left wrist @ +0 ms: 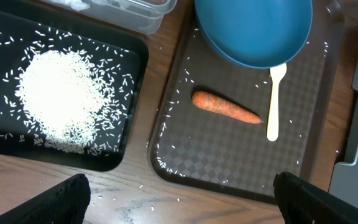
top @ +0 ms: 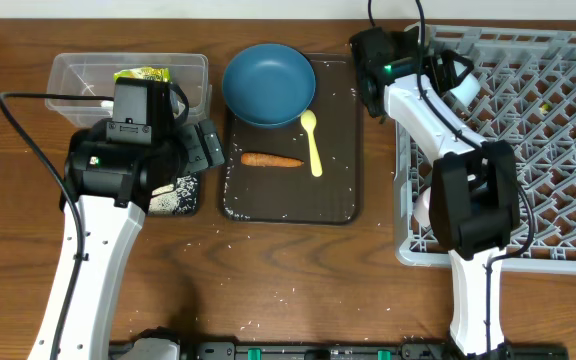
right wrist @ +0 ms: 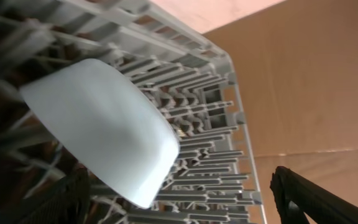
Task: Sort waste into correct bins and load items into the dishwasher rack
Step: 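Carry the bowl right and place it in the dish rack, then reach the right gripper to the blue plate and grasp its rim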
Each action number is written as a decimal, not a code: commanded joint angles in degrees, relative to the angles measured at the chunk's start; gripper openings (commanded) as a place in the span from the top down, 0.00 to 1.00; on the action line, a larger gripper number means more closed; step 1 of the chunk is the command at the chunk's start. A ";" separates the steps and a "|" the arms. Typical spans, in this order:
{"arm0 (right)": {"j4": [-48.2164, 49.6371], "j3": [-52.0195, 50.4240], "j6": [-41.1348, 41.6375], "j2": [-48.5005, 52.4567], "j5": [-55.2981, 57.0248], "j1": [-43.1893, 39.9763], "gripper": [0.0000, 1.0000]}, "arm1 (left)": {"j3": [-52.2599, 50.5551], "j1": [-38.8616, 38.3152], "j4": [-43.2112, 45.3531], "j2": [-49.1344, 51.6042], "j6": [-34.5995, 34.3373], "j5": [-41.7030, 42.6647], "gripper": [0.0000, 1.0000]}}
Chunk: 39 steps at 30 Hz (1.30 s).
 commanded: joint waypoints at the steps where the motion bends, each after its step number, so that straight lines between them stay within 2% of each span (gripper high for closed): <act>1: -0.61 0.13 0.72 -2.84 -7.30 1.53 0.08 | 0.04 0.35 -0.15 0.24 -0.13 -0.68 0.03; 5: -0.90 0.13 0.70 -7.93 -18.18 1.51 0.09 | 0.04 0.35 -0.15 0.24 -0.13 -0.68 0.03; 8: -1.40 0.13 0.70 -12.17 -32.72 1.51 0.09 | 0.04 0.35 -0.15 0.24 -0.13 -0.68 0.03; 12: -0.83 0.13 0.70 -15.74 -59.28 1.51 0.06 | 0.04 0.35 -0.15 0.24 -0.13 -0.68 0.03; 14: 0.81 0.09 0.81 -15.80 -70.44 1.53 0.12 | 0.04 0.35 -0.15 0.24 -0.13 -0.68 0.03; 16: 3.74 -0.24 4.79 -14.78 -76.96 1.75 0.16 | 0.04 0.35 -0.15 0.24 -0.13 -0.68 0.03; 21: 8.50 -0.31 20.46 -8.70 -73.72 3.41 0.27 | 0.04 0.35 -0.15 0.24 -0.13 -0.68 0.03; 23: 9.73 -0.31 23.78 -6.10 -73.11 3.98 0.27 | 0.04 0.35 -0.15 0.24 -0.13 -0.68 0.03; 26: 11.17 -0.31 27.39 -2.29 -73.11 4.66 0.32 | 0.04 0.35 -0.13 0.24 -0.13 -0.68 0.03; 29: 12.59 -0.31 29.57 1.01 -73.13 5.07 0.35 | 0.04 0.35 -0.15 0.24 -0.13 -0.68 0.03; 33: 13.55 -0.31 30.86 3.98 -73.16 5.22 0.44 | 0.04 0.35 -0.15 0.24 -0.13 -0.68 0.03; 39: 14.78 -0.31 30.93 4.26 -73.13 5.05 0.69 | 0.04 0.35 -0.15 0.24 -0.13 -0.68 0.03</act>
